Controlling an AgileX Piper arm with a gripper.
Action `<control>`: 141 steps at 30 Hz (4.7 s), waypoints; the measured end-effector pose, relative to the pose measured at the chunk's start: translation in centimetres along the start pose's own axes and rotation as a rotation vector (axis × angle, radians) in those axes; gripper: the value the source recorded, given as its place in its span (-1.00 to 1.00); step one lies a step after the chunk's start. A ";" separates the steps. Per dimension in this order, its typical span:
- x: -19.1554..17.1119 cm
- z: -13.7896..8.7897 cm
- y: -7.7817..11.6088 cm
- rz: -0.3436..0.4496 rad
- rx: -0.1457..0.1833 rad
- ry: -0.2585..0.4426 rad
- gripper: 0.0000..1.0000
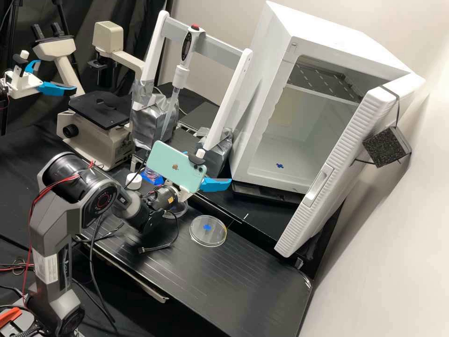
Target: Use the pipette
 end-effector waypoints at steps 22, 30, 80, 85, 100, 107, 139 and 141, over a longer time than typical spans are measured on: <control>-5.8 -4.9 3.3 0.107 0.031 0.197 1.00; -6.9 -11.9 5.0 0.131 -0.019 0.376 1.00; 4.3 -24.4 4.2 -0.089 -0.181 0.194 -1.00; 4.5 -24.1 4.5 -0.084 -0.182 0.186 -1.00; 5.2 -23.6 4.7 -0.083 -0.180 0.172 -1.00; 5.3 -23.6 4.5 -0.088 -0.179 0.172 -1.00; 5.5 -23.5 4.8 -0.093 -0.141 0.180 -1.00; 5.5 -23.5 4.8 -0.096 -0.141 0.183 -1.00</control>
